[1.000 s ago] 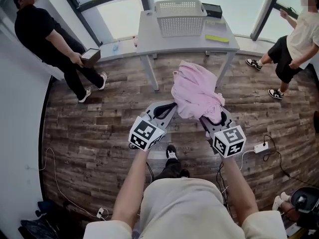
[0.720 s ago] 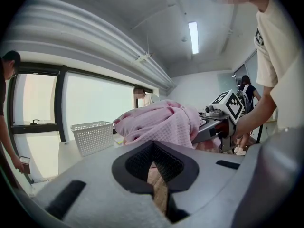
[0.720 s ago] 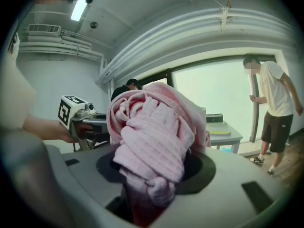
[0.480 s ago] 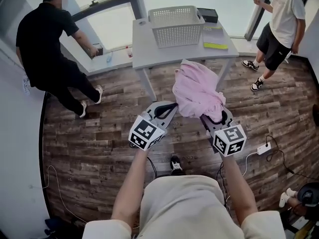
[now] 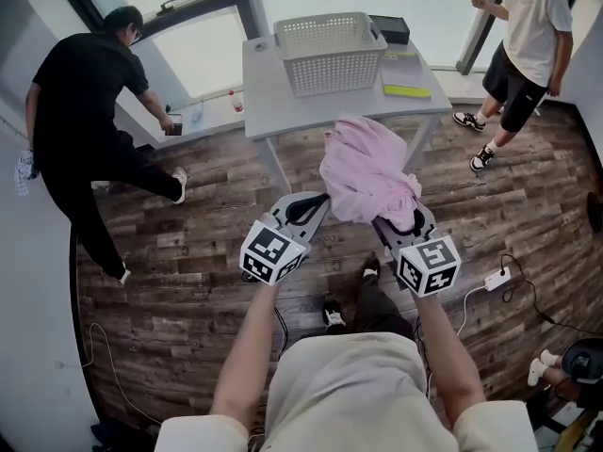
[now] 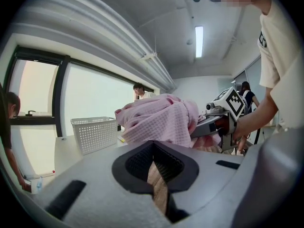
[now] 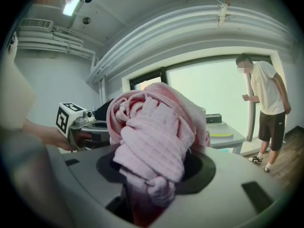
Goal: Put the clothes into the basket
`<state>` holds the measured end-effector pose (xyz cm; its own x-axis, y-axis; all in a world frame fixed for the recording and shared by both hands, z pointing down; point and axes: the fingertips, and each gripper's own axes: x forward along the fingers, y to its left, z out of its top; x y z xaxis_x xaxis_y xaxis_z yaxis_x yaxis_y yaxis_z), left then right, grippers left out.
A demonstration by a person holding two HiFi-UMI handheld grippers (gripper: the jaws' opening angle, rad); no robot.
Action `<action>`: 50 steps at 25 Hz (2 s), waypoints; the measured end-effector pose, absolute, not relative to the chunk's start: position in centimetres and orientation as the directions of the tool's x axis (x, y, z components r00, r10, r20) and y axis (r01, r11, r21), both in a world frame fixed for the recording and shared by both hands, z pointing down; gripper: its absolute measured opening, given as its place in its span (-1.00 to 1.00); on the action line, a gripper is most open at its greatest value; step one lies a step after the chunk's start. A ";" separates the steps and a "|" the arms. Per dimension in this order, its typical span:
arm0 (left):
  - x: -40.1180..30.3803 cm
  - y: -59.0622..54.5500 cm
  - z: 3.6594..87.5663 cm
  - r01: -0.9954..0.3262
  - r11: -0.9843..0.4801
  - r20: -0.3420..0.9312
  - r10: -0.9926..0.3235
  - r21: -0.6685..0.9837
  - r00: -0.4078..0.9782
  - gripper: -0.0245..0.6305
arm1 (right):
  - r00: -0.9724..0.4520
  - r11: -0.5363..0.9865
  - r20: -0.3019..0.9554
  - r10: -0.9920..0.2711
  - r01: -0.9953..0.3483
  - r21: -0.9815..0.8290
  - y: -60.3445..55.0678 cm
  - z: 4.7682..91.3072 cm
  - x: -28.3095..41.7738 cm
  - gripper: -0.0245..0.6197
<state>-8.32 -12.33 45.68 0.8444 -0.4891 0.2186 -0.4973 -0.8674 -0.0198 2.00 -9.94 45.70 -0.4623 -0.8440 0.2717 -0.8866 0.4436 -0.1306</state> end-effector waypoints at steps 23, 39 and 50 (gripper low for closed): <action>-4.4 -27.9 46.0 -0.551 -0.834 0.239 -0.535 -0.001 0.810 -0.88 | -0.540 0.529 0.294 -0.788 -0.840 -0.124 -26.1 45.9 5.3 -0.19; 0.3 -37.8 45.7 -0.614 -0.789 0.242 -0.599 -0.012 0.764 -0.88 | -0.585 0.569 0.300 -0.753 -0.809 -0.149 -36.6 45.7 10.2 -0.19; 1.9 -43.2 39.4 -0.621 -0.775 0.164 -0.632 -0.118 0.758 -0.88 | -0.604 0.597 0.211 -0.768 -0.795 -0.102 -41.9 39.4 11.0 -0.19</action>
